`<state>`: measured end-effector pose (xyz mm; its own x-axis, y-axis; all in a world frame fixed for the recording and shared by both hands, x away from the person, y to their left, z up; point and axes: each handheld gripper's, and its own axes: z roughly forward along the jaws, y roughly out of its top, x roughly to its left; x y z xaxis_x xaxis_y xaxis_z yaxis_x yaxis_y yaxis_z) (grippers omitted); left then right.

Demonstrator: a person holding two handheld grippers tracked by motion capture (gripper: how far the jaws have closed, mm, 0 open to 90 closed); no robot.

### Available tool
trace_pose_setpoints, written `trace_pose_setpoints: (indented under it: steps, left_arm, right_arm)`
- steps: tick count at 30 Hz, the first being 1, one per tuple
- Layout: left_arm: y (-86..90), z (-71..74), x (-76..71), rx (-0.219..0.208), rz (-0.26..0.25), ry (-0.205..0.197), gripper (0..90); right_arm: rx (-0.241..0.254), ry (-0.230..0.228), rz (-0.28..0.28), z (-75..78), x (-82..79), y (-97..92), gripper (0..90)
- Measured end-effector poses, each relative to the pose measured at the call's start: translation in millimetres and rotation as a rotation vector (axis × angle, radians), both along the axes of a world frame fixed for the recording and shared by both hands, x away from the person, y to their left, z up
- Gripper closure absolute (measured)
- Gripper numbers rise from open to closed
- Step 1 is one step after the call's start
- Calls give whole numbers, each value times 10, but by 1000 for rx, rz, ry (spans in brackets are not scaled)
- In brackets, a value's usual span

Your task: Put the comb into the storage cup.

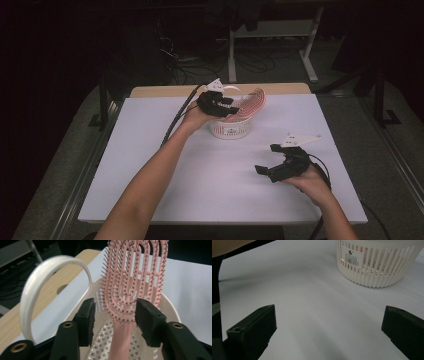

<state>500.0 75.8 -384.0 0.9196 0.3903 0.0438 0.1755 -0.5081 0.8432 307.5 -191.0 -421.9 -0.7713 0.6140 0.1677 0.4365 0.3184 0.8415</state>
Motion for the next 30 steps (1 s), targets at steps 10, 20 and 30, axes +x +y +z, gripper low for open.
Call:
trace_pose_setpoints:
  steps: [10,20,30]
  left_arm:
    - [115,64,-15,-31,-9,48,343]
    - [346,187,-68,-56,14,65,248]
    - [611,246,-174,-56,39,79,161]
  right_arm:
    - [-2,1,0,0,-1,4,0]
    - [-4,1,-2,-9,12,-2,0]
    - [-10,1,-5,-10,-9,-17,0]
